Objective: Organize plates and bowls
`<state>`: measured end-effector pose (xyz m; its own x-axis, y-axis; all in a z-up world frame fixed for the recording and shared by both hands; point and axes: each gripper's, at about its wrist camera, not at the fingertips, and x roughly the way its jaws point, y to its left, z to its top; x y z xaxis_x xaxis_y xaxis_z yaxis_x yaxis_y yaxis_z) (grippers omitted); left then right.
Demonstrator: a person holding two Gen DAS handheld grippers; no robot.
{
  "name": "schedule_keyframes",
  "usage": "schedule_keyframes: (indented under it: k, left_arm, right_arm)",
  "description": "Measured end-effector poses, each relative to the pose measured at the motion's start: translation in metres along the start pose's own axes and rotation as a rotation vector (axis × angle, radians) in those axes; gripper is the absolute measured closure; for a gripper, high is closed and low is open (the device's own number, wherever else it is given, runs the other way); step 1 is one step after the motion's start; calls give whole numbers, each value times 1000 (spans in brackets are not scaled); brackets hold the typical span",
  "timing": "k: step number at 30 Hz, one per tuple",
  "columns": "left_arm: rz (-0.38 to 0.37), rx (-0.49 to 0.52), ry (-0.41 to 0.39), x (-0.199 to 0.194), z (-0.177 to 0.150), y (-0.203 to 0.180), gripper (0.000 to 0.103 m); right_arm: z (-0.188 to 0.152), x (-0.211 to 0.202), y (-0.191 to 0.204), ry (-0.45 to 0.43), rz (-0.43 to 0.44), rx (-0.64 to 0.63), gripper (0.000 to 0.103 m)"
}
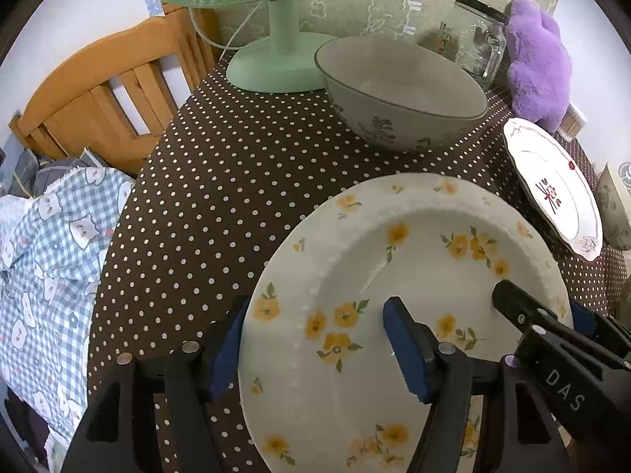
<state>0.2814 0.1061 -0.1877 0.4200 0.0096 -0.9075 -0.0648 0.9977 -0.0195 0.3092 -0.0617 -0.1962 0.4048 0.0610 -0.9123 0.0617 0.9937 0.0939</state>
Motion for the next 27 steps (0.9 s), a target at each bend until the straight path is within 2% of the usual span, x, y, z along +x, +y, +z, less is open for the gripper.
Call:
schedule_keyframes:
  k: [11,27]
  left_arm:
    - [9,25,-39,-21,1,1,35]
    - [-33,62,-72,-57,-16,-9,35]
  right_arm:
    - [-2,-16,4,0,4,8,42]
    - [-22,-66,-7,-46,-23,17,43]
